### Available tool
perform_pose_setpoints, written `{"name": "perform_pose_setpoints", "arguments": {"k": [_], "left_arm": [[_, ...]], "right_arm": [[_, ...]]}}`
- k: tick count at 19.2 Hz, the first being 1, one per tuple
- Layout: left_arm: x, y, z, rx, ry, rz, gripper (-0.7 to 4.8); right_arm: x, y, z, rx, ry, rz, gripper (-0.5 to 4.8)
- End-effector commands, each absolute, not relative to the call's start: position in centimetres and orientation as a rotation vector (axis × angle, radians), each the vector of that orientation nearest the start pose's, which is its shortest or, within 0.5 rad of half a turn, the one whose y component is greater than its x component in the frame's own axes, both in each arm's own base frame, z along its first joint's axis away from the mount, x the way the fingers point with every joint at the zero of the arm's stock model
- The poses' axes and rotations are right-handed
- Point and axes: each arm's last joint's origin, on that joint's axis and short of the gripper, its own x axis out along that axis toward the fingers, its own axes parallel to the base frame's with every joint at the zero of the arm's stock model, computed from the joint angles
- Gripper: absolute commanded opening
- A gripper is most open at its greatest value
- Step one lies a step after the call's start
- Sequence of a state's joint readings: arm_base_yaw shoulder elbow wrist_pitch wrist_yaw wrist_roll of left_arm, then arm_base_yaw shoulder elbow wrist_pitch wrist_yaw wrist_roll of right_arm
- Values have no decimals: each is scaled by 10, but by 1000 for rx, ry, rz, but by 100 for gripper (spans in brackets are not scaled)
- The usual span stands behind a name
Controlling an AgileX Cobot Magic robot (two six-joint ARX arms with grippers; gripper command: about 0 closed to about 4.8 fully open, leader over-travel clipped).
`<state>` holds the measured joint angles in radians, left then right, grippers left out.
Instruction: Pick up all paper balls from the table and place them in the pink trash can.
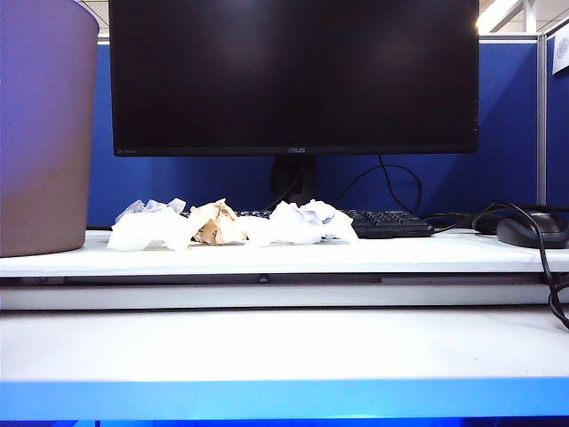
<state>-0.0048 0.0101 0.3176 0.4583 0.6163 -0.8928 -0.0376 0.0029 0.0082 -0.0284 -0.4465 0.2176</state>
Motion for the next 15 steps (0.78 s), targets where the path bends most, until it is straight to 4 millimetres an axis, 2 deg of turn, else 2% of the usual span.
{"name": "perform_pose_setpoints", "arguments": {"k": [1,3,5,6,8,10,11,12,14,15], "left_arm": [[23,-17,356,-459,-467,-812,-5],[40,-19,399,-367,-368,-857,-5],[77,-20,432,-302,-253,-854,-5],[92,-21,442,-281,-223,-859,-5],[135,-23,462,-227,-131,-877,-5],[167,-33,465,-182,-67,-871,-5],[188,-45,465,-126,-15,-819,-5],[200,-57,463,-73,18,-781,-5],[216,-87,458,16,96,-745,-5],[222,-112,451,77,157,-697,-5]], "right_arm": [[95,9,164,231,61,408,-5],[95,9,164,274,70,407,-5],[95,9,164,317,79,405,-5],[95,9,164,317,79,405,-5],[95,9,164,317,79,405,-5],[95,9,164,317,80,405,-5],[95,9,164,317,79,405,-5],[95,9,163,317,80,405,-5],[95,9,163,317,81,404,-5],[95,9,163,317,81,405,-5]]}}
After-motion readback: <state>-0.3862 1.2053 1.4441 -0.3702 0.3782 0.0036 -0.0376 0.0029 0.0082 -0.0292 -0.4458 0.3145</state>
